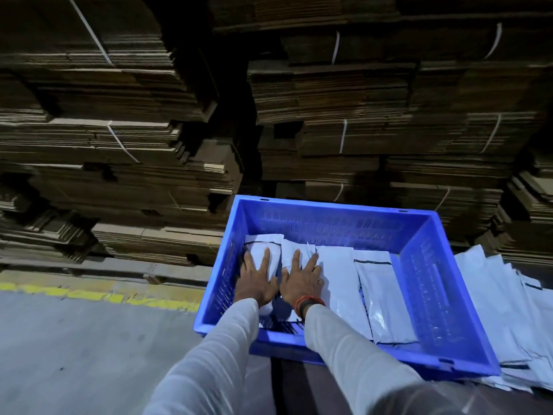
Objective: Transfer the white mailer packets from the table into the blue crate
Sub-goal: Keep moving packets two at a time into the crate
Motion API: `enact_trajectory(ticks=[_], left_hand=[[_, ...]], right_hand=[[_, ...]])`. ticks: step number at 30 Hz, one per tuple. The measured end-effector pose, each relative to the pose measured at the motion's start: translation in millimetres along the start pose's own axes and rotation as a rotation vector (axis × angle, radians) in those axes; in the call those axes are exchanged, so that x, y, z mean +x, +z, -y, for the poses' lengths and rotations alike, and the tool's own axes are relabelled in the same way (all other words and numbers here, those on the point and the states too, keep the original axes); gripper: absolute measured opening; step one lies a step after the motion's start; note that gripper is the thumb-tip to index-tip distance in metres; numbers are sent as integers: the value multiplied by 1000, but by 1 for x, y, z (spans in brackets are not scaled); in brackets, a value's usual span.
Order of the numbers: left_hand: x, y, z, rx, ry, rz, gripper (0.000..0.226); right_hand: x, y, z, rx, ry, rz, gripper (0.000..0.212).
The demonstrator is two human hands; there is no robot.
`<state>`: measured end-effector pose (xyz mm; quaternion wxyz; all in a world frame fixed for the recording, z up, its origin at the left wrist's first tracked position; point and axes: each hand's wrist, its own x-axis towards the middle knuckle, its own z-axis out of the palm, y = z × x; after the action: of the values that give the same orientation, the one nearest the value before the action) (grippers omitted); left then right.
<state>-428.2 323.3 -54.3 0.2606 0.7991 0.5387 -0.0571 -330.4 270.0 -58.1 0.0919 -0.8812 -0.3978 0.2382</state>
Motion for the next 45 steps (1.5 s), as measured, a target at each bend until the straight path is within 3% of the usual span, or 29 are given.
enact_trajectory(ticks=[8,11,14,18,20,24,30,37,45], left_hand=[[-2,-3,4,56,-59,202,75],[-8,-7,-1,106,-83,237,76],[-15,-13,-18,73,-35,36,76],[-32,-22,-65,38,151,-320,93],[-42,-27,-98,1,229,-415,92],[-64,-34,-180,-33,348,-483,84],[-94,-8,-322,-94,493,-496,70],[-129,93,-476,-96,526,-330,68],[-156,224,-562,-17,460,-117,63]], right_hand=[[2,2,-1,-28,16,166,69],[-1,-4,-4,-28,-13,124,70],[-10,-25,-13,9,-104,-30,70],[-29,-76,-46,46,-207,-297,68],[-37,-106,-69,40,-215,-404,70],[-50,-171,-128,11,-217,-542,76],[-60,-260,-251,12,-139,-671,70],[-59,-304,-425,-41,-4,-608,67],[-58,-282,-581,-83,82,-422,75]])
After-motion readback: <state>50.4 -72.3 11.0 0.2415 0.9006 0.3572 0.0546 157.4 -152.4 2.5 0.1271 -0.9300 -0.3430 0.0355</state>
